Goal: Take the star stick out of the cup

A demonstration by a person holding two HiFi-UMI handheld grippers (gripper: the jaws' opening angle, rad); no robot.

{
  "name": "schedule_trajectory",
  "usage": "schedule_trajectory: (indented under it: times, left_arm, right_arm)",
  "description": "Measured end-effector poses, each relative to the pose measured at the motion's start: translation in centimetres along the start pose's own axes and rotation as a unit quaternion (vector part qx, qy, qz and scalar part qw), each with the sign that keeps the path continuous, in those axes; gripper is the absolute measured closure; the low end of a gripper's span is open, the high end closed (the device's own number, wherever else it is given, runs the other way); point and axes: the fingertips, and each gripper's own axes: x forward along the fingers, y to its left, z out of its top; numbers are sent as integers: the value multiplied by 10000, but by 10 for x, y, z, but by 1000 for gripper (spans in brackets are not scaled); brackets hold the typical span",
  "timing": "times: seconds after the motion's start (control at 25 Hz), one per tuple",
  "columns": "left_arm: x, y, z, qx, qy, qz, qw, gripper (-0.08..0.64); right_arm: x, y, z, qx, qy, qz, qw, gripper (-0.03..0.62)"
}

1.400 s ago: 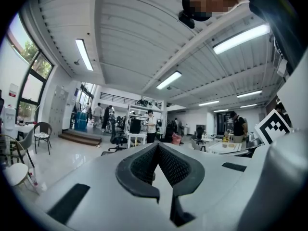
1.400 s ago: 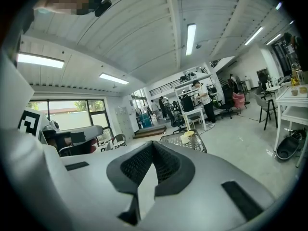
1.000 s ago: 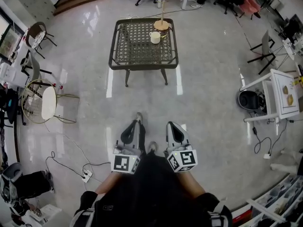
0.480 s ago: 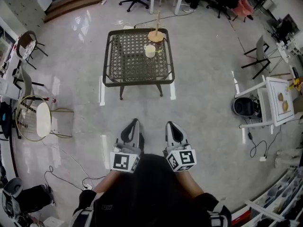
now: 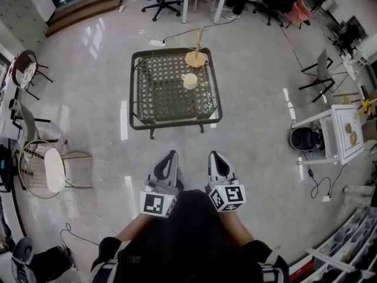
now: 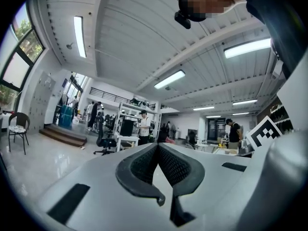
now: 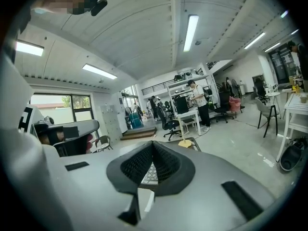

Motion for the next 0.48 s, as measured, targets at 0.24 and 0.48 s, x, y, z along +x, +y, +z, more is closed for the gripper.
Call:
schedule_trajectory:
  times: [0.24,0.48]
  left_arm:
    - [24,45,-13,-49,170,16,9998,545]
    - [67,69,-15,-225,212,83,9995,545]
  right_arm:
    - [54,-7,-2,-51,105,-161,9998,583]
    - [104,-24,-3,74,216,-187,9996,583]
